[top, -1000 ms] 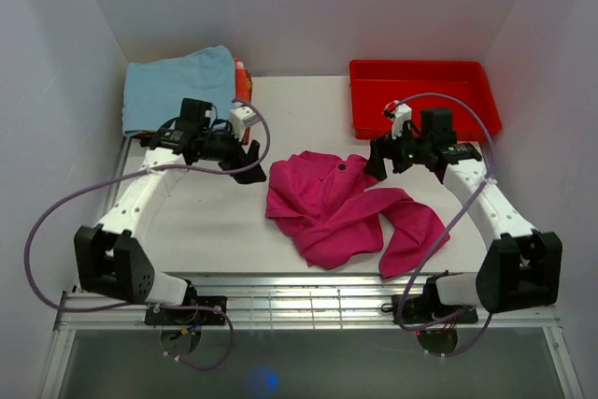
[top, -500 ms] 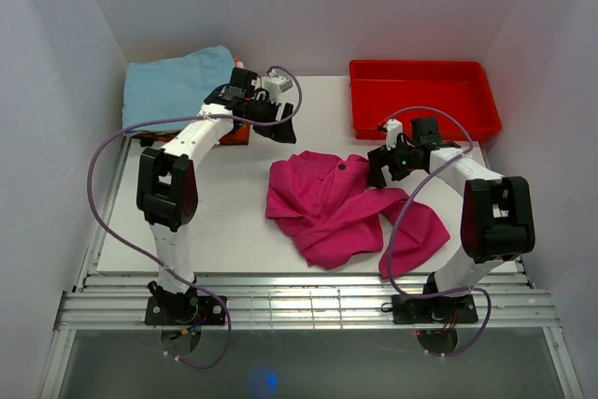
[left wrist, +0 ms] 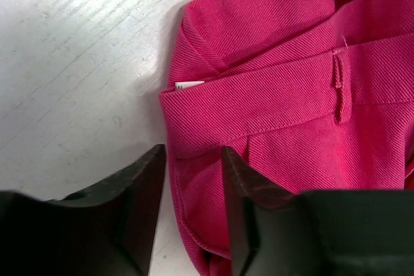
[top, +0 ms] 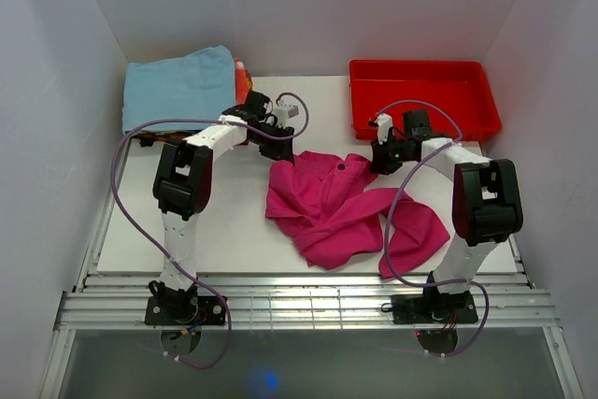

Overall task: Fold and stack the trousers
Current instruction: Flatten the trousers out

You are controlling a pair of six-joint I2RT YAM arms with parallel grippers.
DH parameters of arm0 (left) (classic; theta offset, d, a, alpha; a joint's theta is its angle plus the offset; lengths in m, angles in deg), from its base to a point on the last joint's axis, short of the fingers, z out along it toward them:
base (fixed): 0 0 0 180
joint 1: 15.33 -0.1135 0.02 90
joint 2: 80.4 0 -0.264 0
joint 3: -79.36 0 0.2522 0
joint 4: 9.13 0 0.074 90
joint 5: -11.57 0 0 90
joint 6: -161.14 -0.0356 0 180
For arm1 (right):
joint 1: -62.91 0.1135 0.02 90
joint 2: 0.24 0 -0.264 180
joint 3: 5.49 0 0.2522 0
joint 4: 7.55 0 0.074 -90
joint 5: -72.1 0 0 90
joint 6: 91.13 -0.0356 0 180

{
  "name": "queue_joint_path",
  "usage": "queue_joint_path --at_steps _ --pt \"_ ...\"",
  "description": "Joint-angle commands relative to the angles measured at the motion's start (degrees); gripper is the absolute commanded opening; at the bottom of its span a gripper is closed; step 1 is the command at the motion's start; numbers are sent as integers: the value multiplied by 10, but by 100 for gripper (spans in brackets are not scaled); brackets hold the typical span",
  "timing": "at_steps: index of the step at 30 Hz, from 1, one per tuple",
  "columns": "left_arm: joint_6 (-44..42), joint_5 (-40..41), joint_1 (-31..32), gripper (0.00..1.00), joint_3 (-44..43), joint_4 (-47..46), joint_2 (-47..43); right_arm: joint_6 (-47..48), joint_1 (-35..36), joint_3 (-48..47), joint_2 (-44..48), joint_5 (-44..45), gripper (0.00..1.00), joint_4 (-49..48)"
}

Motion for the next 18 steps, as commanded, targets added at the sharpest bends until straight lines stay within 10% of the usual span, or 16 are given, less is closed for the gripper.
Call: queue_joint_path --at_steps 1,5,8,18 --pt "-7 -26 4 49 20 -22 -35 11 2 -25 46 -5 8 -8" --pt "11 -58 4 31 36 -56 -46 18 2 -22 87 -3 8 -8" --pt "18 -55 4 0 32 -65 -45 20 1 -23 111 -1 8 -8" --pt "23 6 2 0 167 -183 -280 31 -14 -73 184 26 8 -8"
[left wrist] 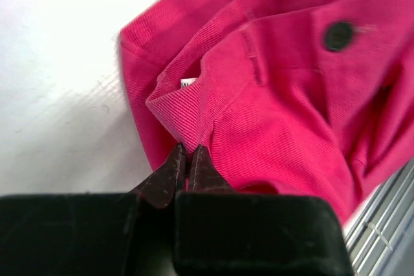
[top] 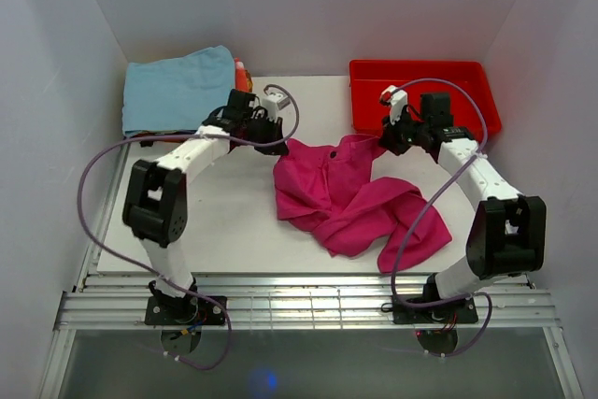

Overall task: Fold and stack the trousers
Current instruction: Flatten the trousers out

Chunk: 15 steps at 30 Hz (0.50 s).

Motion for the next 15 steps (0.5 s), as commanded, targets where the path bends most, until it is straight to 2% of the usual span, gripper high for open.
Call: queue_joint_path --at_steps 1,3,8,12,15 --pt "3 32 0 0 63 -97 -210 10 -8 -54 62 30 8 -30" --pt "4 47 1 0 120 -116 -277 4 -8 -63 80 46 8 -47" --pt "3 97 3 0 183 -107 -458 -26 -9 -88 138 85 8 -143" --pt "7 127 3 0 195 -58 -552 -78 -3 -124 146 42 8 -208" --pt "16 132 3 0 204 -10 -620 -112 41 -158 126 26 8 -236"
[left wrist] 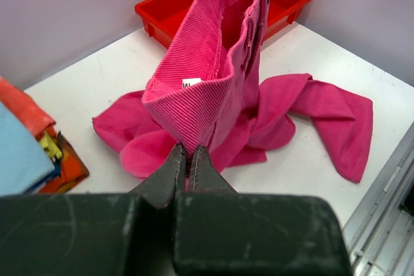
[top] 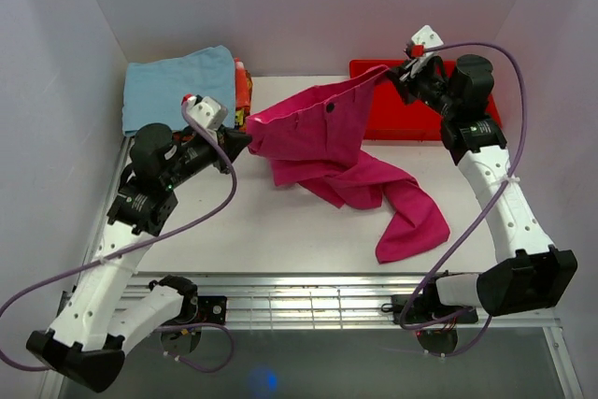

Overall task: Fold and stack the trousers
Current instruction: Flatten the trousers out

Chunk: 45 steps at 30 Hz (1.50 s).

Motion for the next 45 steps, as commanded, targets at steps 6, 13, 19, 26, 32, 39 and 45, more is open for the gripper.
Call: queue_joint_path --at_steps 6,13,19,26,32,39,45 --pt "28 112 -22 0 9 151 -126 -26 204 -57 -69 65 8 -170" --pt "25 235 -26 0 44 248 -190 10 355 -115 -216 143 8 -227" --pt "55 313 -33 0 42 296 -207 -19 420 -197 -361 182 8 -233" --pt "110 387 -60 3 10 329 -159 -37 429 -425 -484 201 52 -67" --pt "140 380 -64 44 5 358 -160 -4 307 -295 -340 125 88 68" --pt "121 301 -65 77 -8 320 -104 77 144 -170 -286 61 78 216" --pt "82 301 -78 81 9 302 -4 74 129 -141 -353 75 72 222"
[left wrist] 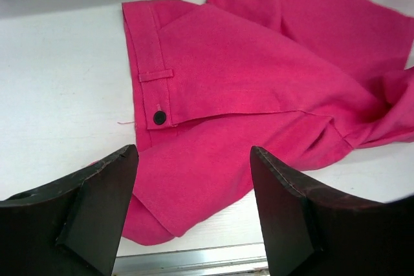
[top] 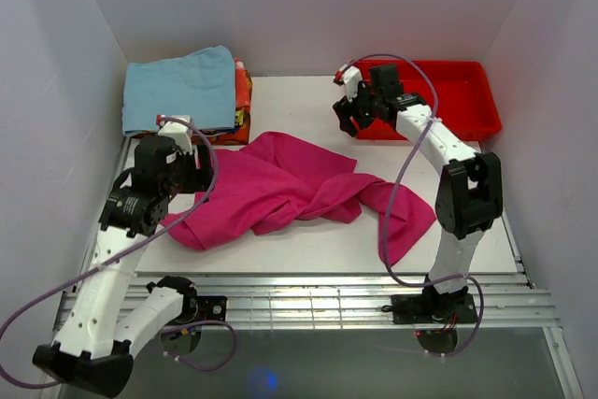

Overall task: Fold and stack the trousers
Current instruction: Flatten the trousers out

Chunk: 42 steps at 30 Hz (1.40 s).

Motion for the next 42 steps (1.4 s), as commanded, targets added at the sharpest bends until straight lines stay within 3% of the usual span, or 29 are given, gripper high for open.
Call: queue_joint_path --at_steps 1,3,6,11,12,17,23,27,28,30,33,34,35,36,37,42 --pt "-41 -20 -28 81 10 -29 58 4 24 1 -53 -24 72 32" --pt "-79 -115 -104 81 13 -55 104 -2 26 -15 -86 -21 72 24" --pt "-114 -179 -198 82 -1 -72 177 1 26 -31 -125 -12 71 20" --pt "-144 -219 -225 84 -7 -146 297 13 39 -8 -146 -19 71 9" --pt "-150 -231 -224 90 -8 -164 309 17 47 1 -146 -16 71 3" --pt "-105 -214 -221 96 12 -249 383 40 64 67 -141 19 66 -36" --pt "-57 -168 -216 96 20 -356 471 66 69 111 -143 31 48 -30" --pt "-57 -144 -200 96 13 -398 527 79 69 126 -128 25 18 -28" --pt "-55 -142 -193 94 8 -403 545 84 69 128 -124 24 15 -27" --pt "-55 -151 -184 89 5 -408 560 85 68 134 -111 23 8 -23" --pt "-57 -156 -167 70 0 -405 577 88 66 142 -86 23 8 -13" --pt "-57 -160 -164 57 4 -403 577 88 62 146 -68 24 8 -8" --pt "-57 -160 -164 37 -1 -386 578 87 55 151 -46 24 8 -7" --pt "-63 -149 -168 6 -7 -366 572 89 46 163 -22 37 8 0" --pt "-69 -148 -190 0 -4 -354 552 93 29 173 5 43 8 8" --pt "-144 -176 -293 0 3 -302 427 180 -135 234 144 68 8 41"
